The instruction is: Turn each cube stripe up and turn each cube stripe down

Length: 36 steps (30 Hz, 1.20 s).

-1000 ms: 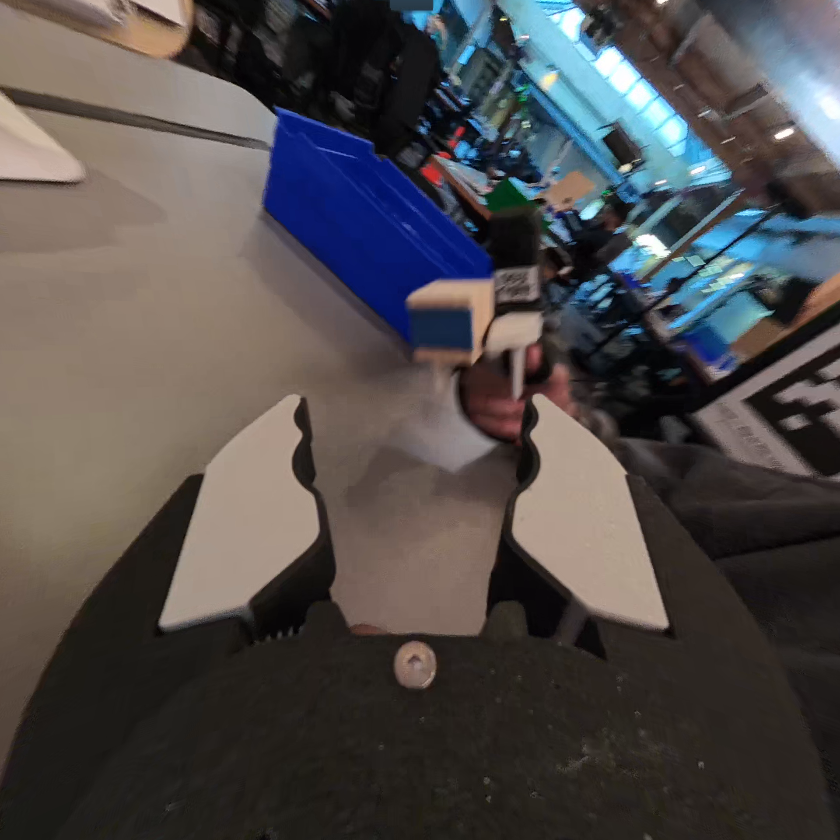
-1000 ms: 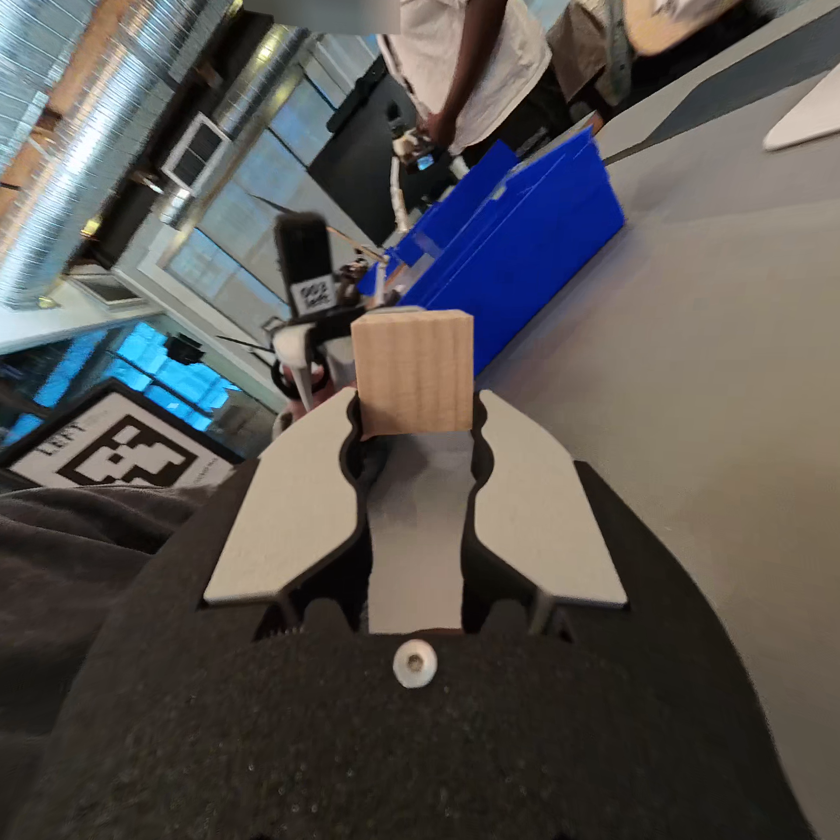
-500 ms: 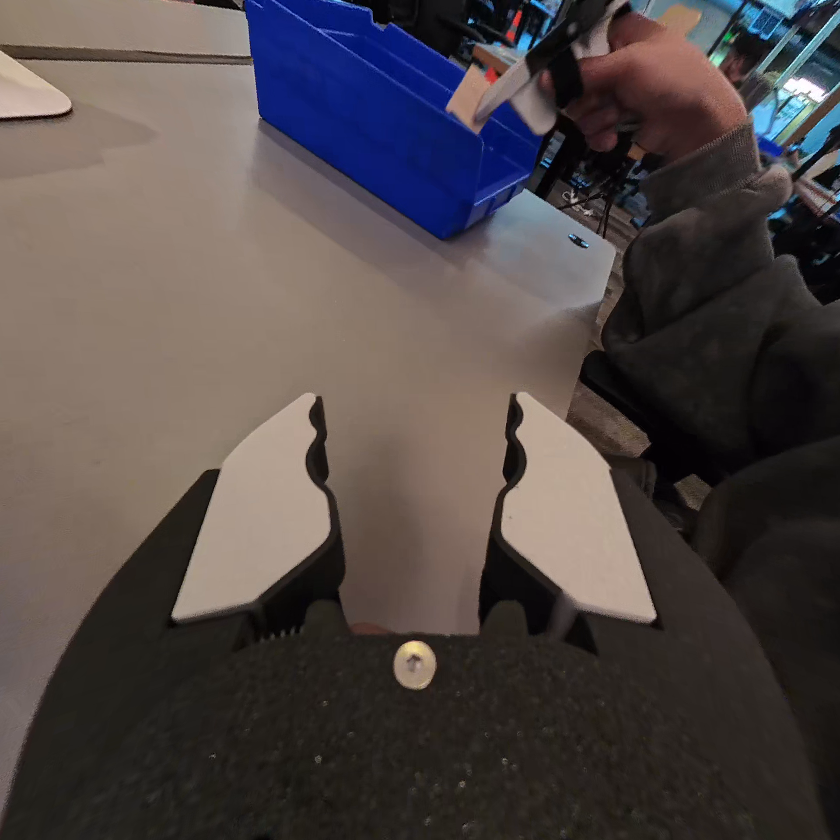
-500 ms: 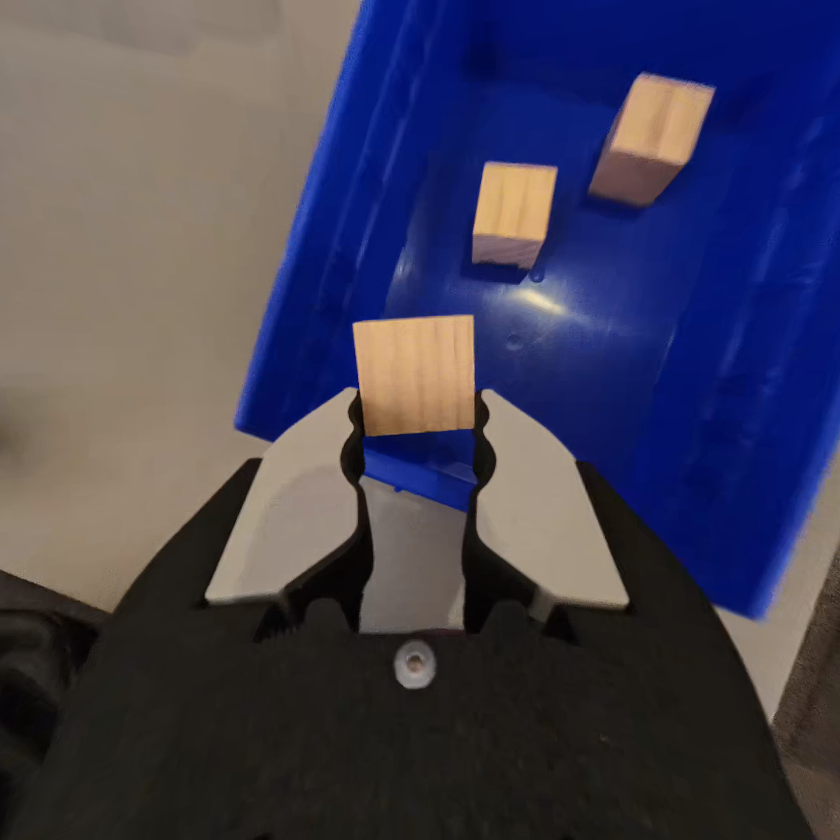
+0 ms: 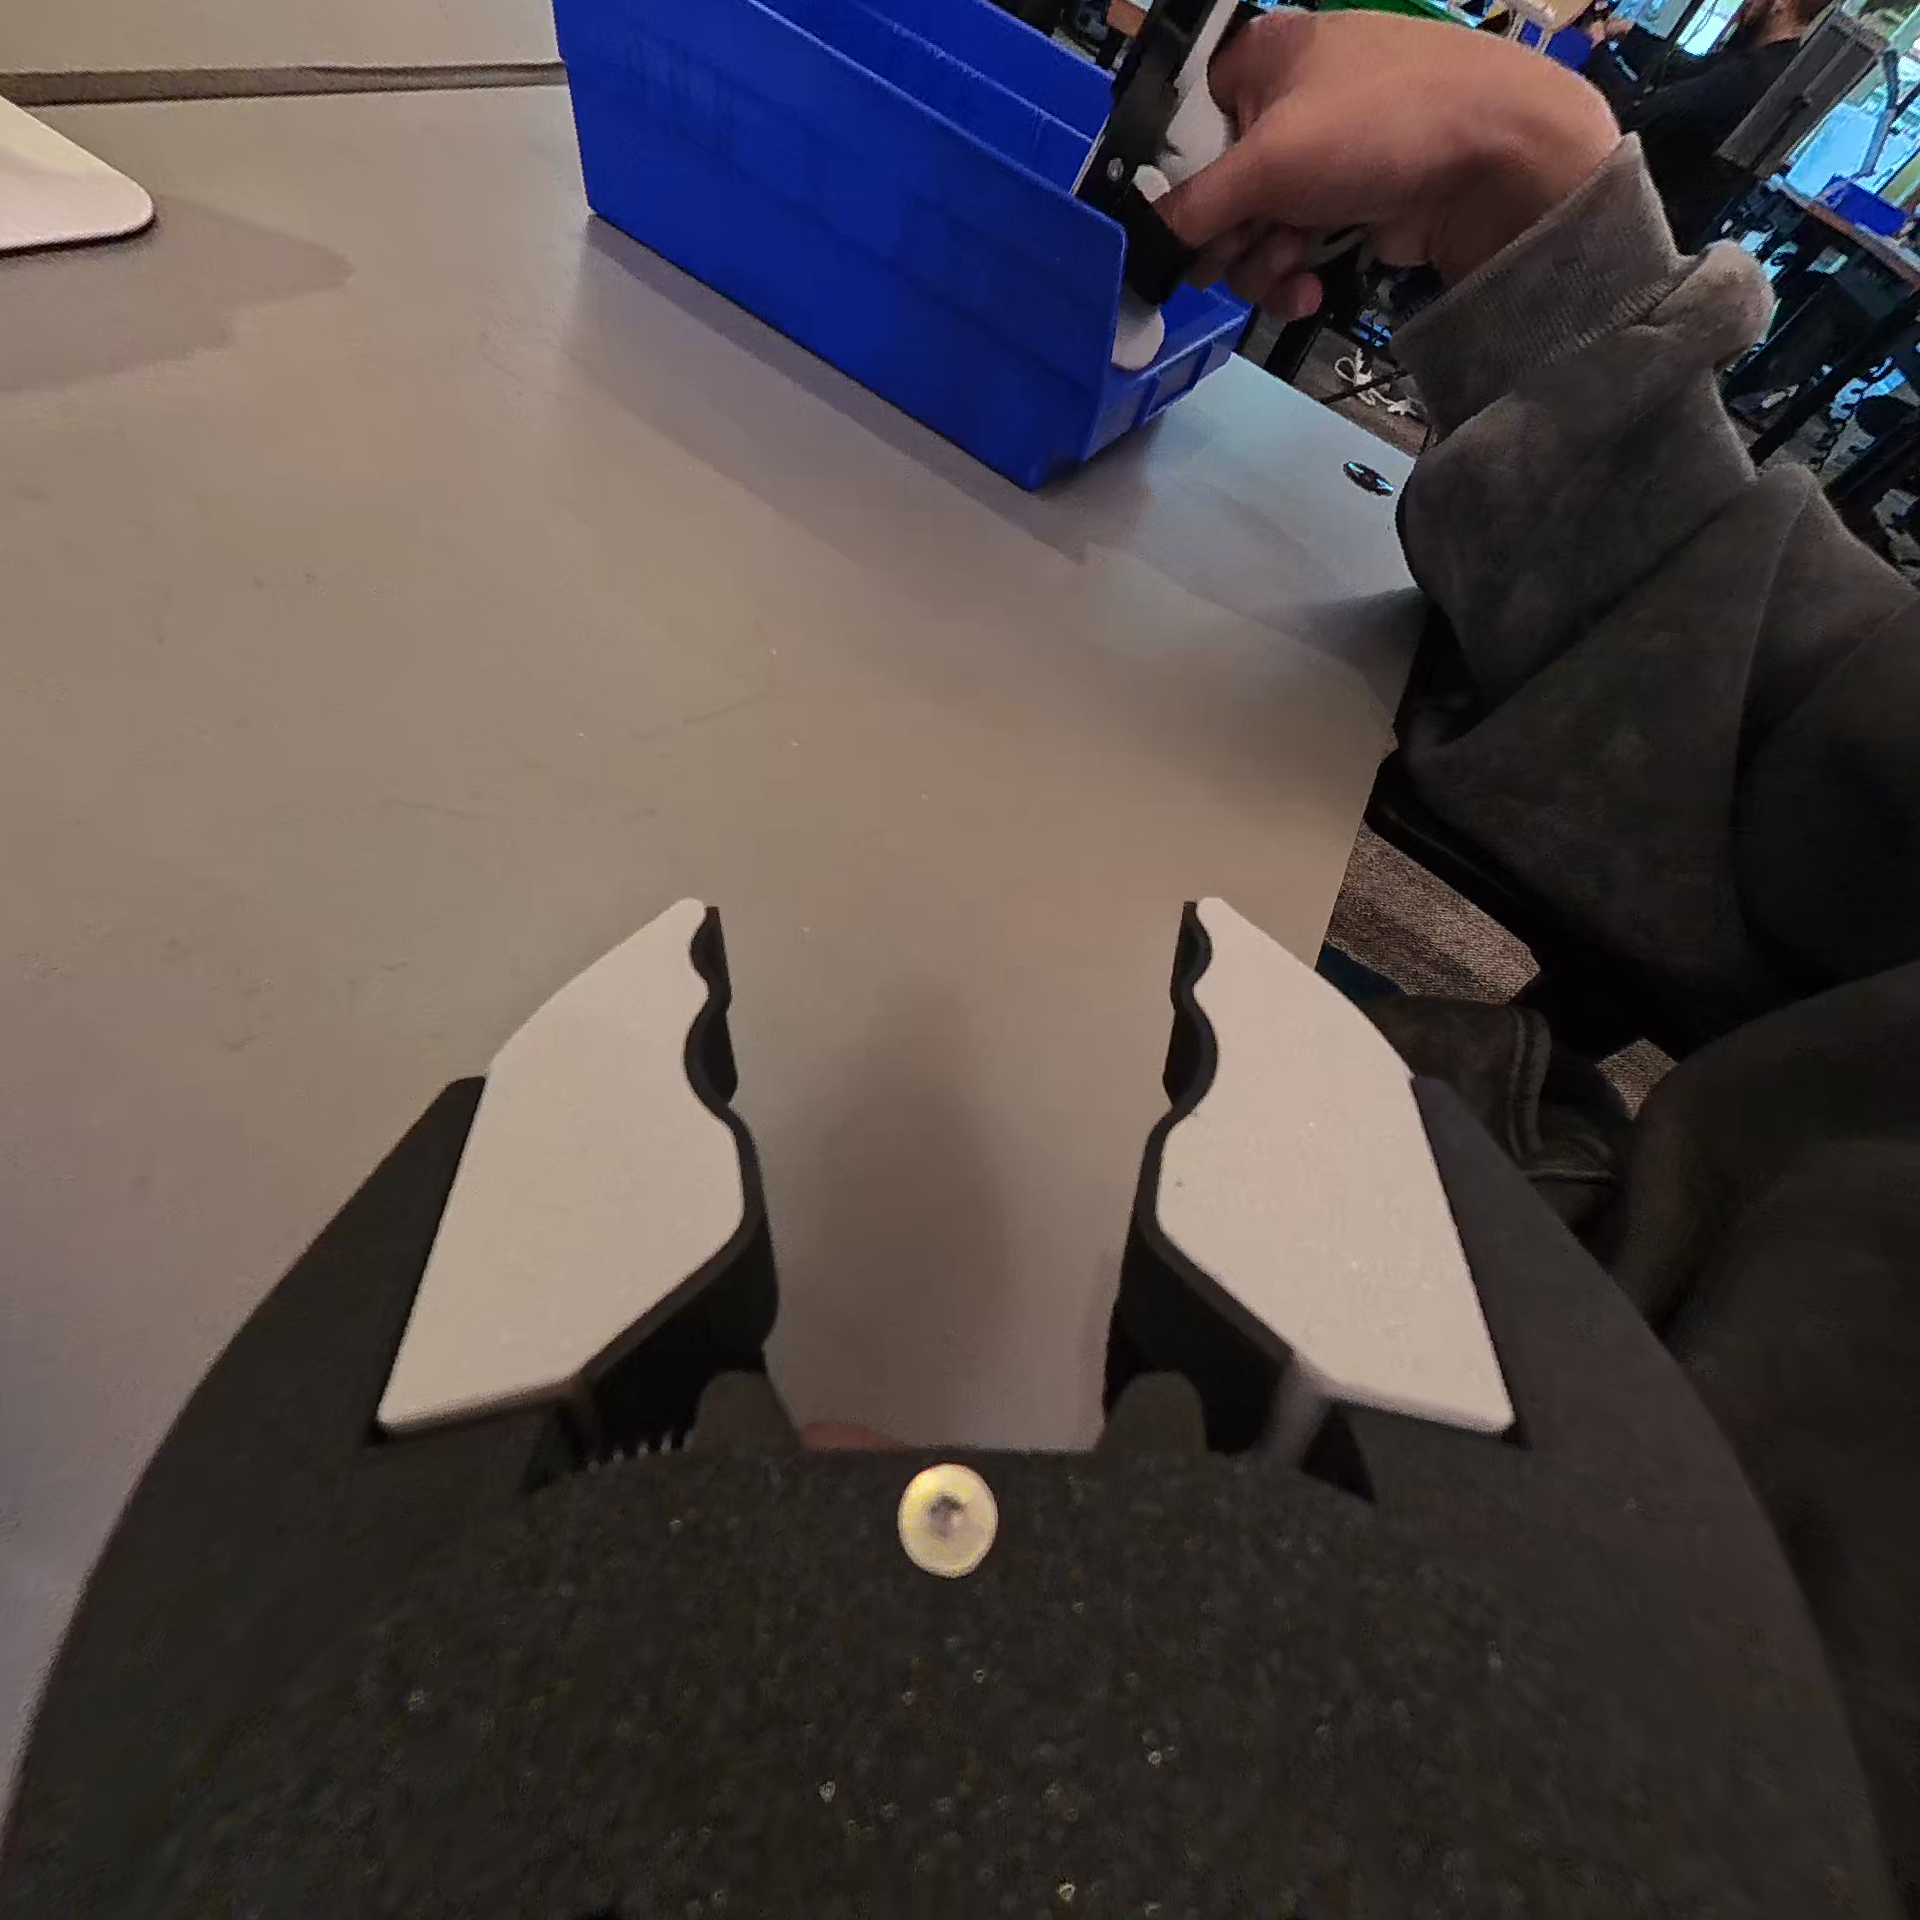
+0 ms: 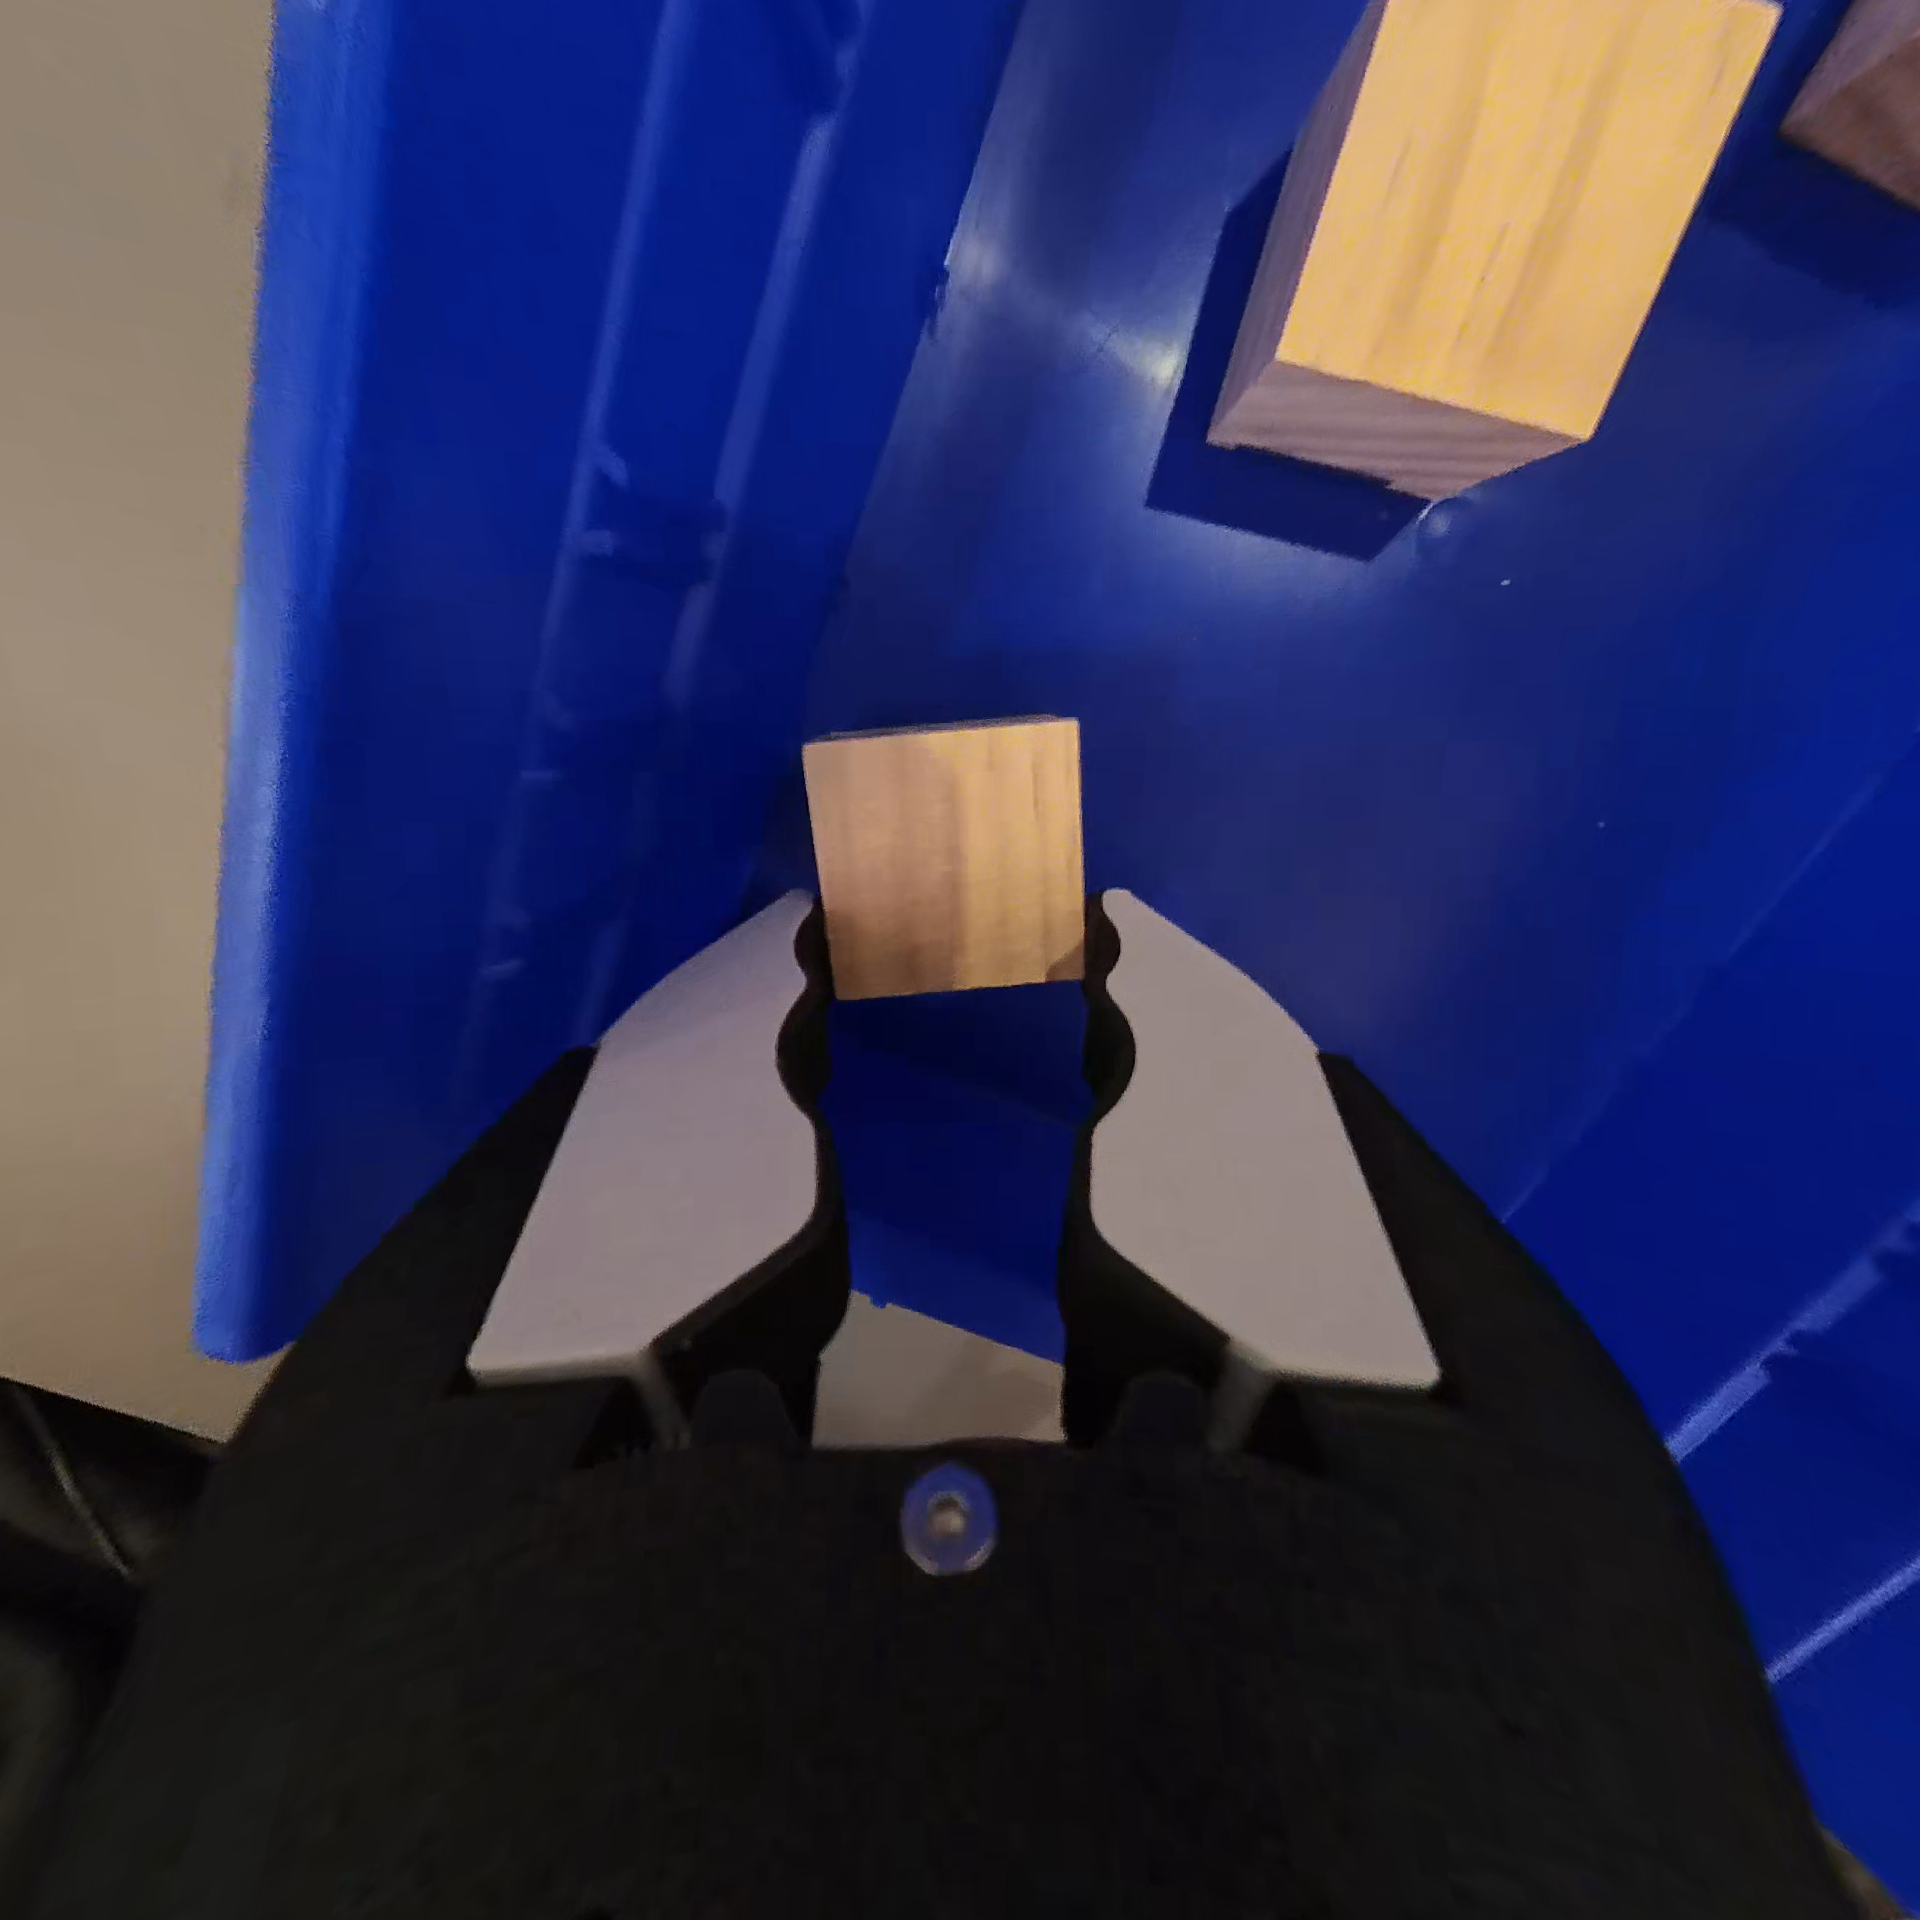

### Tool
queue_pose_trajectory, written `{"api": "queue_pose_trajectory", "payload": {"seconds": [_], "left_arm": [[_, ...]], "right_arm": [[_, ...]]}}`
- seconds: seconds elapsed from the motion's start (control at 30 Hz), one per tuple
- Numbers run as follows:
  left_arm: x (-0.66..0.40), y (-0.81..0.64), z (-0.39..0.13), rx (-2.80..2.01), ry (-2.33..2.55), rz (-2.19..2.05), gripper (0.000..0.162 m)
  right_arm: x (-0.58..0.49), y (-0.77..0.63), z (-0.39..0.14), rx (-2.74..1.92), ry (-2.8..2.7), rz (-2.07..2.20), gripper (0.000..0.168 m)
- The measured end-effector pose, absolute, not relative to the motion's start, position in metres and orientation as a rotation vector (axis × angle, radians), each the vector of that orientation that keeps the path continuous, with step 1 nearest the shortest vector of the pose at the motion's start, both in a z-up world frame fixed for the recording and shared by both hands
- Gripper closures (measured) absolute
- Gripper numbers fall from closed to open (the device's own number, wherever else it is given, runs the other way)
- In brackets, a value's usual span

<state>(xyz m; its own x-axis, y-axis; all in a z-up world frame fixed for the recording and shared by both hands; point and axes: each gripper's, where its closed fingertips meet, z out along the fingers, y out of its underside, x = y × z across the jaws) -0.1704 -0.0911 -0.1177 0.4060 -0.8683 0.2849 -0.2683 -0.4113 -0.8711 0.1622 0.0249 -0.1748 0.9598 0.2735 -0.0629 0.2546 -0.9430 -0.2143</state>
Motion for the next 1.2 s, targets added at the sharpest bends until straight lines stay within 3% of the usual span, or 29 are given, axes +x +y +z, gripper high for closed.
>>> {"api": "queue_pose_trajectory", "payload": {"seconds": [0.13, 0.3, 0.43, 0.67, 0.83, 1.0, 1.2], "left_arm": [[-0.171, -0.09, -0.12, -1.904, 0.973, -0.988, 0.081], [-0.175, -0.086, -0.116, -1.889, 0.96, -0.959, 0.084], [-0.177, -0.083, -0.118, -1.904, 0.945, -0.95, 0.086], [-0.18, -0.087, -0.121, -1.946, 0.989, -0.916, 0.087], [-0.225, -0.088, -0.086, -1.913, 1.124, -0.856, 0.094], [-0.317, -0.032, -0.042, -1.87, 1.348, -0.447, 0.091], [-0.376, 0.081, -0.082, -2.034, 1.679, -0.102, 0.089]], "right_arm": [[0.171, 0.023, -0.153, -2.814, -0.39, 0.086, 0.103], [0.154, 0.015, -0.041, -2.302, -0.402, 0.161, 0.11], [0.064, -0.015, 0.029, -1.741, -0.463, 0.549, 0.11], [-0.067, -0.054, -0.063, -1.696, -0.475, 1.015, 0.112], [-0.074, -0.057, -0.07, -1.723, -0.473, 1.103, 0.115], [-0.074, -0.057, -0.08, -1.75, -0.49, 1.11, 0.119], [-0.085, -0.059, -0.091, -1.788, -0.517, 1.158, 0.121]]}}
